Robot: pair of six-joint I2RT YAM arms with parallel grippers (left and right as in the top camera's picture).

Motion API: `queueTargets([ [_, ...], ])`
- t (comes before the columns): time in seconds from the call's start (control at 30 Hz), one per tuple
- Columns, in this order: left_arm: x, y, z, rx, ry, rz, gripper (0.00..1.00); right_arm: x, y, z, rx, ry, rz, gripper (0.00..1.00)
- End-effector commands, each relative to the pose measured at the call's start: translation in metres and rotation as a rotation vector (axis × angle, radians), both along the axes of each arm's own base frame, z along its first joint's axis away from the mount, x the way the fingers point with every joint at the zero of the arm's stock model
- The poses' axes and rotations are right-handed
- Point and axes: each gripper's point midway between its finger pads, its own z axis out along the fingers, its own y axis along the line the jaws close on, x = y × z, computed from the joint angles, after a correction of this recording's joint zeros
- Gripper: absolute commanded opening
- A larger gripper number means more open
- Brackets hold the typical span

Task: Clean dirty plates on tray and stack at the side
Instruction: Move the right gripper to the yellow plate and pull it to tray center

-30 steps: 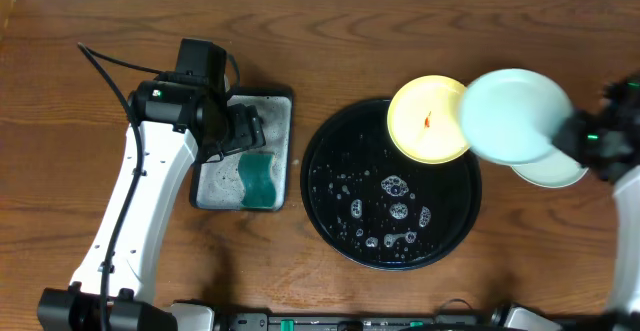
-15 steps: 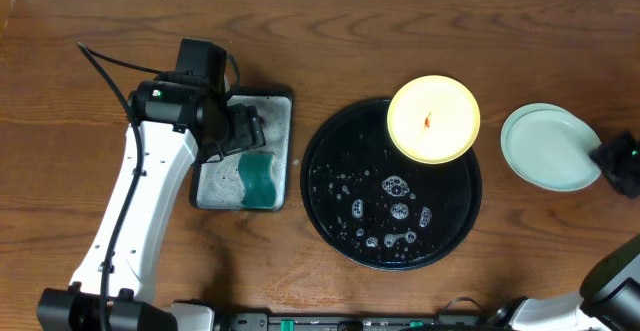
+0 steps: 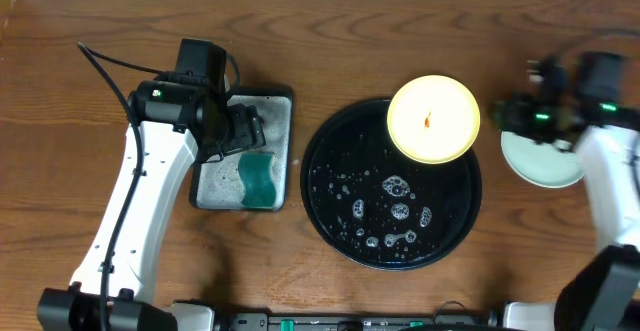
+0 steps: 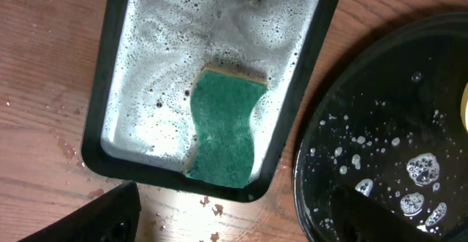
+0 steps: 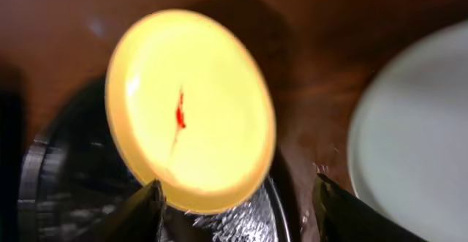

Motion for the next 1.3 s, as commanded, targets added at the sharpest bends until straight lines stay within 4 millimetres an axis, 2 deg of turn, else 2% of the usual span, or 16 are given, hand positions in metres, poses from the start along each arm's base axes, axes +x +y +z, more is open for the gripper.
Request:
queueTargets([
  [0.0,0.001,0.002,0.002,-0.001,-0.006,0.000,0.84,0.010,-0.016,-0.033,-0.320,0.054,-0.001,0.60],
  [0.07,0.001,0.002,0.002,-0.001,-0.007,0.000,0.83,0.023,-0.013,-0.045,-0.380,0.044,0.003,0.55],
  [0.13,0.001,0.002,0.002,-0.001,-0.006,0.000,0.83,0.033,-0.007,-0.060,-0.388,0.039,0.017,0.55],
  [0.23,0.001,0.002,0.002,-0.001,-0.006,0.000,0.83,0.041,-0.004,-0.085,-0.385,0.059,0.025,0.54],
  [0.3,0.001,0.002,0.002,-0.001,-0.006,0.000,0.83,0.044,0.000,-0.097,-0.366,0.069,0.038,0.47],
  [0.33,0.001,0.002,0.002,-0.001,-0.006,0.000,0.83,0.043,0.002,-0.102,-0.357,0.078,0.043,0.39],
  [0.37,0.001,0.002,0.002,-0.001,-0.006,0.000,0.83,0.041,0.008,-0.104,-0.323,0.088,0.061,0.12],
  [0.4,0.001,0.002,0.002,-0.001,-0.006,0.000,0.83,0.039,0.013,-0.100,-0.296,0.086,0.074,0.02],
  [0.47,0.001,0.002,0.002,-0.001,-0.006,0.000,0.83,0.035,0.021,-0.090,-0.255,0.078,0.093,0.01],
  [0.6,0.001,0.002,0.002,-0.001,-0.006,0.000,0.83,0.019,0.033,-0.058,-0.189,0.068,0.112,0.01],
  [0.7,0.001,0.002,0.002,-0.001,-0.006,0.000,0.83,-0.002,0.039,-0.035,-0.179,0.080,0.118,0.01],
  [0.8,0.001,0.002,0.002,-0.001,-0.006,0.000,0.84,-0.028,0.051,-0.023,-0.171,0.132,0.155,0.01],
  [0.93,0.001,0.002,0.002,-0.001,-0.006,0.000,0.83,-0.061,0.068,-0.030,-0.158,0.252,0.206,0.01],
  [1.07,0.001,0.002,0.002,-0.001,-0.006,0.000,0.83,-0.079,0.081,-0.043,-0.147,0.325,0.213,0.01],
  [1.27,0.001,0.001,0.002,-0.001,-0.006,0.000,0.83,-0.106,0.086,-0.080,-0.119,0.415,0.117,0.01],
])
